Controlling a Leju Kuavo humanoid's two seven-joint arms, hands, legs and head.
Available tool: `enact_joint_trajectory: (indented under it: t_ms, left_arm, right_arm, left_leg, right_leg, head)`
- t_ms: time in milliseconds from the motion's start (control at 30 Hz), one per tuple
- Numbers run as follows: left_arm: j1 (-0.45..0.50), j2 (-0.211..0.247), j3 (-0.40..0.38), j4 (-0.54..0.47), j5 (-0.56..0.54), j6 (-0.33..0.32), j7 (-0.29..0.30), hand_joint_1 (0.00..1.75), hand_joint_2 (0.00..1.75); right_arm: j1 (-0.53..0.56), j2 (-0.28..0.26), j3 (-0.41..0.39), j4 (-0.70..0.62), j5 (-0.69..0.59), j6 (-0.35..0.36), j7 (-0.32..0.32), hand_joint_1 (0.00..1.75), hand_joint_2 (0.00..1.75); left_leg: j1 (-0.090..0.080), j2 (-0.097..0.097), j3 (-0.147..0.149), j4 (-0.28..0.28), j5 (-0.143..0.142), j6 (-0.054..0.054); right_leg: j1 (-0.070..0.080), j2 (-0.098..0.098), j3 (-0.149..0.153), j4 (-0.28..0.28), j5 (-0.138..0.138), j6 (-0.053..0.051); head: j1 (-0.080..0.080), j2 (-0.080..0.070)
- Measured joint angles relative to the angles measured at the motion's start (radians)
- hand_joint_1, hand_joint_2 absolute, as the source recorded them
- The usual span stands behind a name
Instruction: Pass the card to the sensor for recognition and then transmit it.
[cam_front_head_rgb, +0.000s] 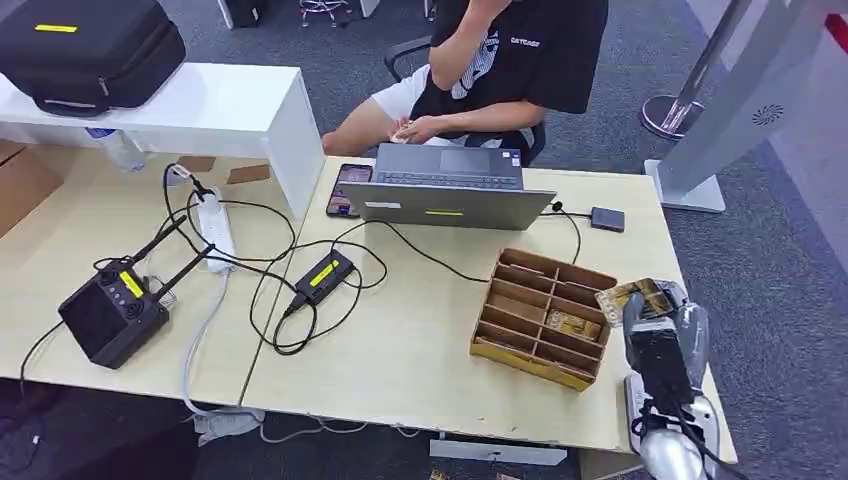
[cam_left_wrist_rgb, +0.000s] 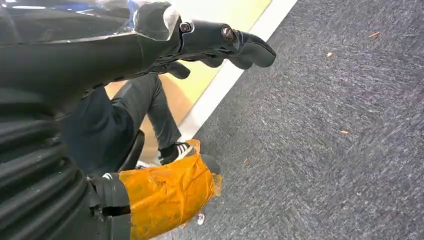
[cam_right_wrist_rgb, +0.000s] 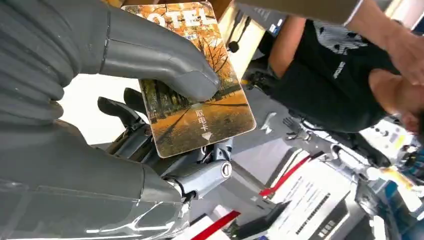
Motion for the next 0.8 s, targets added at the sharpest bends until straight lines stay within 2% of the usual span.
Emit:
enact_joint_trajectory:
  t_ms: [67,167,333,400,600,800]
  left_arm:
    - [0.000,0.001,0.000,0.007,-0.011,0.000,0.010,0.00,1.75]
    - [0.001,0.003,0.000,0.018,-0.023,0.000,0.026,0.00,1.75]
    - [0.002,0.013,-0.001,0.049,-0.040,0.000,0.069,0.00,1.75]
    - [0.002,0.016,-0.002,0.056,-0.031,0.000,0.073,0.00,1.75]
    - [0.002,0.022,-0.002,0.073,0.003,-0.002,0.075,0.00,1.75]
    - [0.002,0.028,-0.002,0.079,0.021,-0.003,0.074,0.00,1.75]
  right_arm:
    - [0.000,-0.004,-0.034,0.028,-0.007,-0.008,0.024,1.75,1.75]
    - [0.002,-0.019,-0.102,0.077,-0.014,-0.023,0.027,1.75,1.75]
    - [0.021,-0.039,-0.212,0.159,0.058,-0.081,0.039,1.75,1.75]
    - [0.038,-0.045,-0.246,0.171,0.093,-0.071,0.057,1.75,1.75]
    - [0.089,-0.079,-0.315,0.170,0.150,0.097,0.111,1.75,1.75]
    - [0.144,-0.089,-0.327,0.106,0.127,0.264,0.077,1.75,1.75]
  left_leg:
    - [0.000,-0.001,0.000,0.000,0.000,0.000]
    - [0.000,0.000,0.000,0.000,0.000,0.000]
    - [-0.001,-0.001,-0.001,0.000,0.000,0.001]
    - [-0.001,-0.001,-0.001,0.000,-0.001,0.001]
    - [-0.001,-0.001,-0.001,0.000,-0.001,0.001]
    - [0.000,-0.001,-0.001,0.000,-0.001,0.001]
  right_leg:
    - [0.000,0.000,0.000,0.000,0.000,0.000]
    - [0.000,0.000,0.000,0.000,0.000,0.000]
    - [-0.001,-0.001,0.001,0.000,0.000,0.001]
    - [-0.001,-0.001,0.000,0.000,0.000,0.001]
    - [0.000,-0.001,0.000,0.000,-0.001,0.001]
    - [0.000,-0.001,0.000,0.000,-0.001,0.001]
  head:
    - [0.001,0.000]
    - [0.000,0.000]
    - [0.000,0.000]
    - [0.000,0.000]
    - [0.000,0.000]
    - [0.000,0.000]
